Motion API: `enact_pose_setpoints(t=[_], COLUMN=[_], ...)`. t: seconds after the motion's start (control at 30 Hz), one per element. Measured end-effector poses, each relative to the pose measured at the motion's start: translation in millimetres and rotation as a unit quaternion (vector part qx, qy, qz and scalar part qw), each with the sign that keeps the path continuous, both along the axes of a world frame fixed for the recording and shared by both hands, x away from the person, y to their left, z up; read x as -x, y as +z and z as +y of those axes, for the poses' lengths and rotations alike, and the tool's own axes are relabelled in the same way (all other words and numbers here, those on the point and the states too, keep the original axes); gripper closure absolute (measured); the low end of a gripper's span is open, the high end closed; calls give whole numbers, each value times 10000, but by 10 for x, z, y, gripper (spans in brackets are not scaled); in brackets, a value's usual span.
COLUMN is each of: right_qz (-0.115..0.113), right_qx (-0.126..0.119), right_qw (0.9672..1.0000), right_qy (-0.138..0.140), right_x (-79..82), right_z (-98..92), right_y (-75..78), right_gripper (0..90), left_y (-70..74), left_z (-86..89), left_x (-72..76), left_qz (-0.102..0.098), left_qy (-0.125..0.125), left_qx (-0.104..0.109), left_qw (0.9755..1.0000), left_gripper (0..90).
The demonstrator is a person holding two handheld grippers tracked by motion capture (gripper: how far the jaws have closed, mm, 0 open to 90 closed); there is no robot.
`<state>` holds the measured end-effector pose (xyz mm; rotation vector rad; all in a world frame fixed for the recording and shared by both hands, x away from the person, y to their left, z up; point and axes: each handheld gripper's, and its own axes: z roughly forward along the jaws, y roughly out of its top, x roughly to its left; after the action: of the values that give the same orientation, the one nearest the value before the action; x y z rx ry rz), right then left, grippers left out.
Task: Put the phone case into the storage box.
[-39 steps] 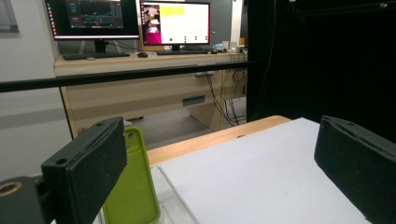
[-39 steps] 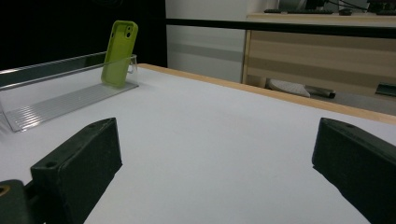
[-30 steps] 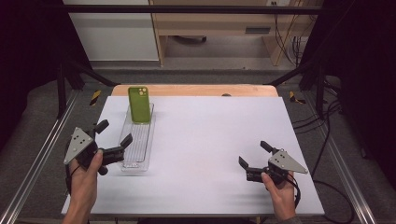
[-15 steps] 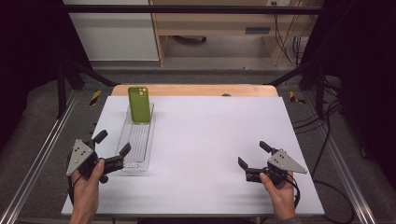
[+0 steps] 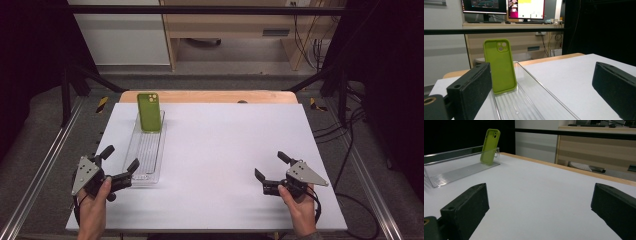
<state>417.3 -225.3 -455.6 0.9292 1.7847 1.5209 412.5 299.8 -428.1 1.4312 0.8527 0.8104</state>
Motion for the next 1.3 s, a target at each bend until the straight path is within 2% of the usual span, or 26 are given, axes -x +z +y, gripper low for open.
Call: enact_pose_setpoints(t=[0.7,0.87,1.3], right_qz=[3,-56,-193], right_qx=[66,111,155], right_qw=[10000,9999,9996], right_qy=[-12,-30,-115], right_x=[-1,4,15], right_z=[-2,-4,-52], right_y=[-7,-5,-1], right_gripper=[16,16,23], left_y=[-131,-145,-213], left_z=[-22,-43,-49], left_x=[5,14,26], left_qz=[81,61,105], left_qy=[-83,-97,-19], left_qx=[-26,-86,-47], left_qw=[9999,9999,9999], left_gripper=[23,22,22])
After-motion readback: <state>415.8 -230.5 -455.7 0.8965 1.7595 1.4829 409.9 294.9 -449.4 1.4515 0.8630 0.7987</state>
